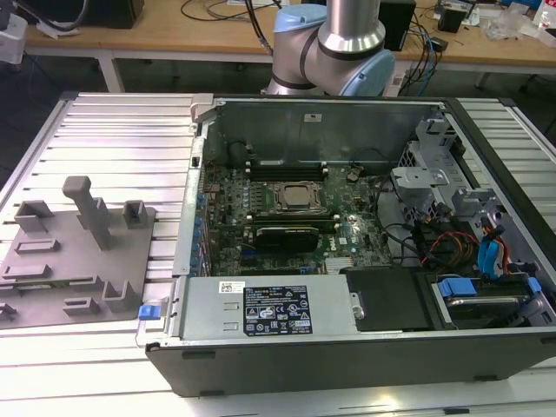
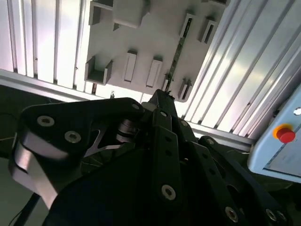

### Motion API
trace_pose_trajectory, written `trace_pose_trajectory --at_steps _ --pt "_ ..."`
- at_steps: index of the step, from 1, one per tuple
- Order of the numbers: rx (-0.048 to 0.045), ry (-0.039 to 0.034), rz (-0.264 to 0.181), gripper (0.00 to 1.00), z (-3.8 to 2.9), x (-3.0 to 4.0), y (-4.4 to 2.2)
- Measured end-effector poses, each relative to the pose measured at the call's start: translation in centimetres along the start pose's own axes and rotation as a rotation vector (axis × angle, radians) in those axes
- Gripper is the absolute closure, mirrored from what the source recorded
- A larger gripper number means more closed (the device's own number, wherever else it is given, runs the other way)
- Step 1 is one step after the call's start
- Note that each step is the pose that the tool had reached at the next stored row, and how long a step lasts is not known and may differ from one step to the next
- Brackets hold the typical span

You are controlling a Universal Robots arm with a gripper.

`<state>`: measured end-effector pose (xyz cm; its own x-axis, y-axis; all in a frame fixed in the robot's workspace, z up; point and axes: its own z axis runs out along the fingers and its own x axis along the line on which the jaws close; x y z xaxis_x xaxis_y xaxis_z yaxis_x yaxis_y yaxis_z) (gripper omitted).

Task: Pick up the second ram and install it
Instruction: 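Pick up the second ram and move it above second insertion slot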

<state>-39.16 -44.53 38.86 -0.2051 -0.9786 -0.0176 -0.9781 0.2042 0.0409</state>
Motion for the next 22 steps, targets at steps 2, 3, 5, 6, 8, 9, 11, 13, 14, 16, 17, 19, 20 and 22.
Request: trace_pose_trajectory --at_steps 2,3,5,6,8,9,11,13,14,16,17,19,20,22 --pt "-0.0009 0.0019 -0.049 0.89 0.00 0.00 0.00" --pt "-0.0012 0.0027 -0.067 0.89 0.00 0.00 0.00" --pt "-0.0020 0.0047 -0.115 0.89 0.00 0.00 0.00" --pt "-0.0025 0.0057 -0.139 0.89 0.00 0.00 0.00" --pt "-0.0030 0.0070 -0.171 0.89 0.00 0.00 0.00" --pt "-0.0034 0.0078 -0.192 0.89 0.00 -0.01 0.00" --pt "-0.0035 0.0083 -0.199 0.89 0.00 0.00 0.00" --pt "-0.0035 0.0085 -0.199 0.89 0.00 0.00 0.00" --pt "-0.0035 0.0087 -0.199 0.89 0.00 0.00 0.00" --pt "-0.0035 0.0089 -0.200 0.89 0.00 0.00 0.00" --pt "-0.0034 0.0090 -0.200 0.89 0.00 0.00 0.00" --pt "-0.0034 0.0093 -0.200 0.76 0.00 0.00 0.00" --pt "-0.0034 0.0095 -0.200 0.70 0.00 0.00 0.00" --pt "-0.0030 0.0086 -0.182 0.70 0.17 0.10 0.04"
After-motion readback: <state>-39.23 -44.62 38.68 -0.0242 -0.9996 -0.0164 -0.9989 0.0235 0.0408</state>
